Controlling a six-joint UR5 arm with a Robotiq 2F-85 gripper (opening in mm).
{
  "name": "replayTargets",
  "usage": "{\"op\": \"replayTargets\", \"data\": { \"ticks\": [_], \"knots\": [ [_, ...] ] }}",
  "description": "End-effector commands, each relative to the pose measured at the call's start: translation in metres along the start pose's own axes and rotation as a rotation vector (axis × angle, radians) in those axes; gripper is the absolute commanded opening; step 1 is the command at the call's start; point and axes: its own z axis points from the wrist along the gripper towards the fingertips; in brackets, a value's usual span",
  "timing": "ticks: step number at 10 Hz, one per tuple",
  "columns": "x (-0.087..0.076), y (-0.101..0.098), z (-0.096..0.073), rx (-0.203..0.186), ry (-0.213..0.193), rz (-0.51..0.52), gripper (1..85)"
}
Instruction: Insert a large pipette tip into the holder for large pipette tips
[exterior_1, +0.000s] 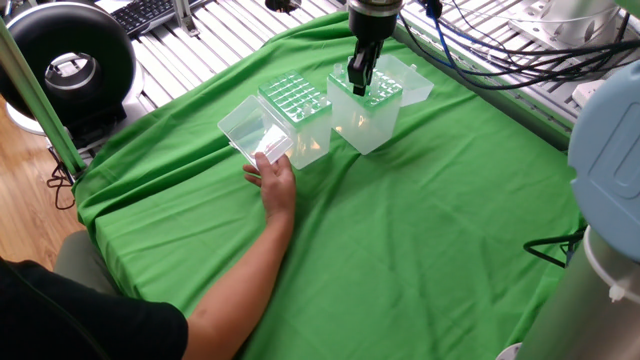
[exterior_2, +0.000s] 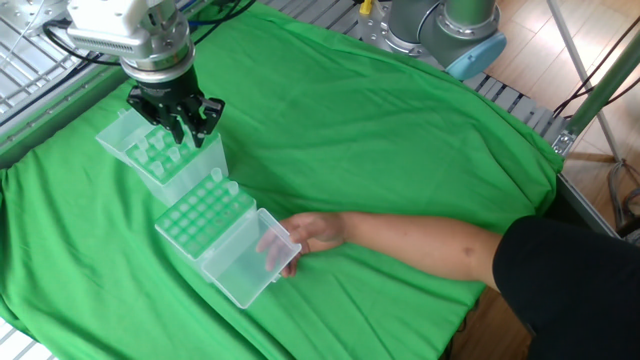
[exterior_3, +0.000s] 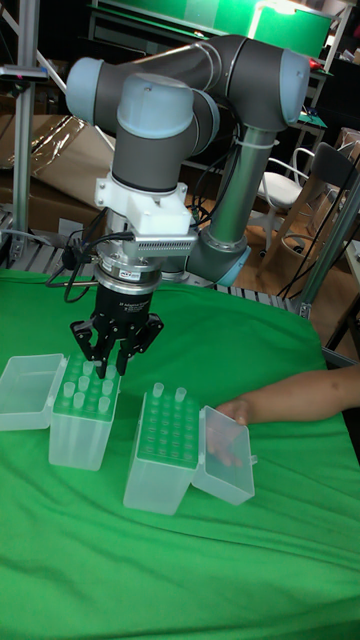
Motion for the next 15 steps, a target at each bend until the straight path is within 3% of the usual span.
{"op": "replayTargets", "data": {
  "ticks": [1, 9, 11, 15],
  "knots": [
    [-0.004, 0.002, 0.0, -0.007, -0.015, 0.014, 31.3],
    [-0.004, 0.0, -0.001, 0.005, -0.016, 0.037, 16.7],
    [-0.003, -0.003, -0.008, 0.025, 0.002, 0.051, 8.3],
    [-0.001, -0.005, -0.025, 0.027, 0.03, 0.039, 7.0]
  ]
}}
